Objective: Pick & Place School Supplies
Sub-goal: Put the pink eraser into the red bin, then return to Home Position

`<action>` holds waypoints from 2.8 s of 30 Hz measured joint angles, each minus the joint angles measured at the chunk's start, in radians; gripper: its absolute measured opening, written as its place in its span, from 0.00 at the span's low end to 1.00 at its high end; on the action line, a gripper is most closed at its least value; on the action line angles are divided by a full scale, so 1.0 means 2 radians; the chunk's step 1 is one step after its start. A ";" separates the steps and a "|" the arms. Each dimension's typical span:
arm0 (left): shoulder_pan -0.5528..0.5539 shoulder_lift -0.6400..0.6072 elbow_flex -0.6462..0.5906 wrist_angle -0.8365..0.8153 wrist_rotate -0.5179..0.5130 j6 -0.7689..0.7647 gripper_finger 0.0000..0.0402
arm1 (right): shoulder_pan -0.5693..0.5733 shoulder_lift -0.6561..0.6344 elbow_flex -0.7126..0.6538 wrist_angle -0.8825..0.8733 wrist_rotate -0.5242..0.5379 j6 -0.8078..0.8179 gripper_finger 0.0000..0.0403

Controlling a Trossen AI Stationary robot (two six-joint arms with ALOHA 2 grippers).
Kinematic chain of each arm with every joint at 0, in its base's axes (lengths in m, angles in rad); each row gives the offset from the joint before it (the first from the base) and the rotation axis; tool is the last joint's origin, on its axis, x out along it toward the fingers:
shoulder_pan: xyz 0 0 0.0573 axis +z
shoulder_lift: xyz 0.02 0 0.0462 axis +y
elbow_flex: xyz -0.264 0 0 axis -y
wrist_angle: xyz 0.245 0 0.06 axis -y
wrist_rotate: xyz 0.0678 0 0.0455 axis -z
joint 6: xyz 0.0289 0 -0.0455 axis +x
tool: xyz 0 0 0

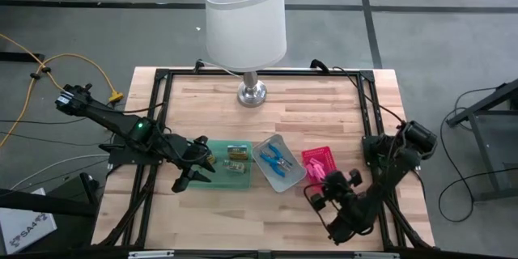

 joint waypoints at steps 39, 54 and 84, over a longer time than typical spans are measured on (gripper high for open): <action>0.000 0.000 0.000 0.000 0.000 0.001 0.39 | -0.047 0.001 -0.117 0.135 -0.050 -0.036 0.32; 0.000 0.000 0.000 0.000 0.000 0.000 0.39 | -0.047 -0.006 -0.116 0.128 -0.053 -0.059 0.34; 0.000 0.000 0.000 0.000 0.000 0.016 0.39 | -0.047 -0.244 -0.116 0.129 -0.012 -0.216 0.33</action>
